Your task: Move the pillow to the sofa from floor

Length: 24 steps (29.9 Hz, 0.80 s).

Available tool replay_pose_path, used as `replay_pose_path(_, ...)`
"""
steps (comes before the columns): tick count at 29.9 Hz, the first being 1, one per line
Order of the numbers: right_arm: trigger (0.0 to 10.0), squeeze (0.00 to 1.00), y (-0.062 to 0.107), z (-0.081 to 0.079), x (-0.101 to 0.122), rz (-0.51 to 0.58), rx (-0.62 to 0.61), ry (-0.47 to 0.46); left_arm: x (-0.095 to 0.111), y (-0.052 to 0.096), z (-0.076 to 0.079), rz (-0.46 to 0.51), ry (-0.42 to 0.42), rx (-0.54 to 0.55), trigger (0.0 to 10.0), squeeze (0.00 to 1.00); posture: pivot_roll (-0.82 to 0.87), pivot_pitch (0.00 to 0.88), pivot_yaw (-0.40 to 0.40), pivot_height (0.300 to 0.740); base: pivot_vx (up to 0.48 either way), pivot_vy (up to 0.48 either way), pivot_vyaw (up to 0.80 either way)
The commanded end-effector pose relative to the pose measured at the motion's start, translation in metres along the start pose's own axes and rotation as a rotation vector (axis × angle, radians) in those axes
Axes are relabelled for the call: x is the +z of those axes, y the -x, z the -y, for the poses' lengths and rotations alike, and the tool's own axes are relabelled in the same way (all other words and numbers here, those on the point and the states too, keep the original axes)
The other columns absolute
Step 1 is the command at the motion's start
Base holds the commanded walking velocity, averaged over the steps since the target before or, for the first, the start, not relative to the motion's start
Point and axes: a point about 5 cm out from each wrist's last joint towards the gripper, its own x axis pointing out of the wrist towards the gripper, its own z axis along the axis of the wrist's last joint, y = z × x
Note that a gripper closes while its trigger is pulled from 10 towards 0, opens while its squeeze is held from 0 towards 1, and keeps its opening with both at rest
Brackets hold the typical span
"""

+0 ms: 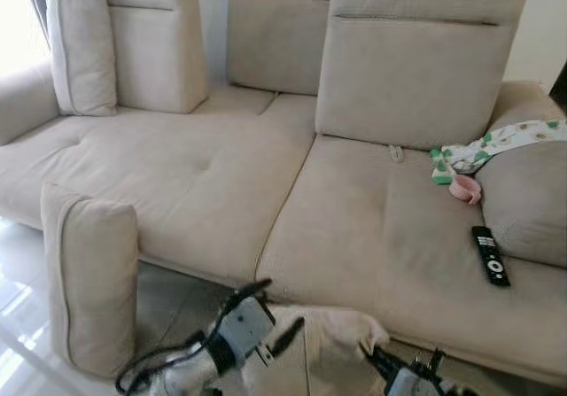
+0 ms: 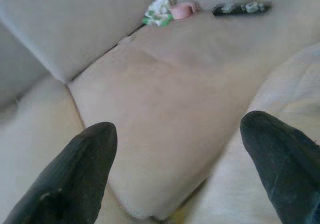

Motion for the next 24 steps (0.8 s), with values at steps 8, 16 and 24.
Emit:
replay_pose_path(8,0.0,0.0,0.012,-0.006,-0.013,-0.099,0.011,-0.005,-0.022,0.009,0.0,-0.086,-0.067,-0.106,10.0,0.0,0.14,0.064,0.016,0.523,0.0,0.0,0.0)
replay_pose_path(16,0.0,0.0,0.019,-0.011,-0.016,-0.129,0.0,-0.02,-0.042,0.031,-0.008,-0.18,-0.08,-0.275,10.0,0.0,0.14,0.055,0.025,0.523,0.0,0.0,0.0)
replay_pose_path(24,0.0,0.0,0.011,-0.014,-0.01,-0.101,0.004,-0.026,-0.06,0.049,-0.004,-0.304,-0.072,-0.506,10.0,0.0,0.14,0.046,0.028,0.523,0.0,0.0,0.0)
